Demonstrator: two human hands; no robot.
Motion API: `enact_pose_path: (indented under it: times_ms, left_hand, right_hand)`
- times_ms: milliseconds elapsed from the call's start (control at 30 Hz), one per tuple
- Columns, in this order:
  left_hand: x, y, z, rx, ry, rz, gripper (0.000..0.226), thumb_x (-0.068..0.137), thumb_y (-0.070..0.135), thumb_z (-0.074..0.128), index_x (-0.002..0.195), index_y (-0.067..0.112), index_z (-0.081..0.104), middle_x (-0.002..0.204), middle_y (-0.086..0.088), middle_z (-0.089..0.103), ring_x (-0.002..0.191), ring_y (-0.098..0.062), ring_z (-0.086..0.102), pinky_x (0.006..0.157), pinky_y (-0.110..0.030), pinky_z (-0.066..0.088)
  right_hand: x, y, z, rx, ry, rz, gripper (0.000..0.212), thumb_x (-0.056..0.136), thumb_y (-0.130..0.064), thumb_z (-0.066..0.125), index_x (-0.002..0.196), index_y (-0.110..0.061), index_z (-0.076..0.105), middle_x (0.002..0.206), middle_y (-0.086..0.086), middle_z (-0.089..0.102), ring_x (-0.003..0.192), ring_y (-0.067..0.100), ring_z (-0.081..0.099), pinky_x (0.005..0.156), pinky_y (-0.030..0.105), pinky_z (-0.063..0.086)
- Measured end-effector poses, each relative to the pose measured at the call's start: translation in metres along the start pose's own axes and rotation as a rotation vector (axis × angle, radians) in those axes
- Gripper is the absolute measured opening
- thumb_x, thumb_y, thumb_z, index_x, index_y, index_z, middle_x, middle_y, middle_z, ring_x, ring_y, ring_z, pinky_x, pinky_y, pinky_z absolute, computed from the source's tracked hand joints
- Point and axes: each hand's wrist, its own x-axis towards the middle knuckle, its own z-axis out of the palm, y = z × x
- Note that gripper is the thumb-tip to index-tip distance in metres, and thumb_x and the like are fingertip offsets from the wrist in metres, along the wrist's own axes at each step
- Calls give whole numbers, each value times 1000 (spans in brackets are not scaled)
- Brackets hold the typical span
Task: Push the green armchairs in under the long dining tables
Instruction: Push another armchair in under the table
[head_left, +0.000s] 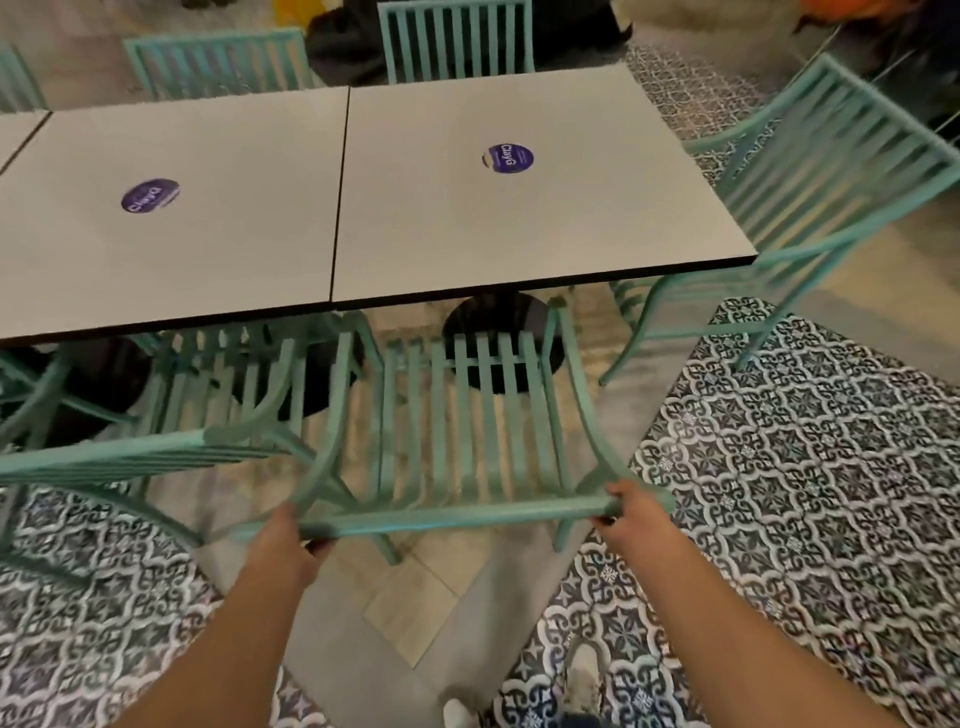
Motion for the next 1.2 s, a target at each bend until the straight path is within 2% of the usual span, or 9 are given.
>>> enact_pose_path:
  times_ms: [200,267,333,433,567,733,867,1033,1200]
  left_hand:
    - [-19,-23,29,21,-28,-46,51,96,18,59,141,4,38,135,-22,45,126,-39,48,99,-54,46]
    - [-27,-33,45,37,-63,-63,44,97,17,58,135,2,43,141,-22,46,128,-38,48,97,-53,45]
    - [-36,-43,65,47,-81,-63,33,98,16,55,125,0,48,143,-22,45,129,-39,47,95,-52,44]
    - [-43,-58,93,39,-79,-56,44,97,15,56,137,2,41,141,-24,45,128,-41,48,97,-53,46]
    - [-56,-75,122,23,-66,-47,46,97,15,56,138,1,40,140,-25,45,126,-42,49,89,-53,47]
    - [-65,-88,149,1,-74,-48,49,97,14,56,141,4,37,141,-24,45,126,-42,48,90,-55,46]
    - [-57,-84,165,7,-84,-57,51,96,19,59,141,4,39,141,-24,46,124,-41,50,83,-52,49]
    - [-48,-81,185,-31,-100,-59,51,98,22,57,141,2,38,141,-23,46,128,-39,48,97,-52,47]
    - [-45,-74,199,-11,-107,-42,54,95,24,61,140,4,38,138,-23,48,122,-40,52,78,-50,52]
  right_hand:
    - [19,-41,-9,-50,94,-90,9,88,2,51,85,-5,46,108,16,52,75,25,51,90,40,49]
    - [28,-61,-14,-77,122,-116,12,86,0,55,97,-3,49,112,15,52,76,24,51,85,41,50]
    - [32,-83,-18,-110,122,-130,8,87,-2,54,92,-2,48,105,15,52,77,23,51,90,40,50]
    - [38,-115,-24,-125,139,-126,11,88,-5,57,87,-2,47,102,15,51,80,24,54,93,38,51]
    - [47,-148,-27,-119,132,-162,21,86,-4,57,106,1,51,110,16,51,81,22,54,85,32,51]
    - [56,-184,-21,-166,85,-148,12,90,-3,56,84,-2,46,92,12,49,77,22,51,84,32,47]
    - [64,-200,-7,-159,48,-171,9,91,1,53,87,-4,47,88,12,49,75,22,49,84,35,45]
    - [71,-213,5,-158,18,-150,11,92,-2,55,86,-2,45,91,14,51,80,24,53,82,32,46]
    - [81,-224,17,-163,6,-152,10,91,-1,56,87,-2,47,95,14,52,82,25,54,84,34,48]
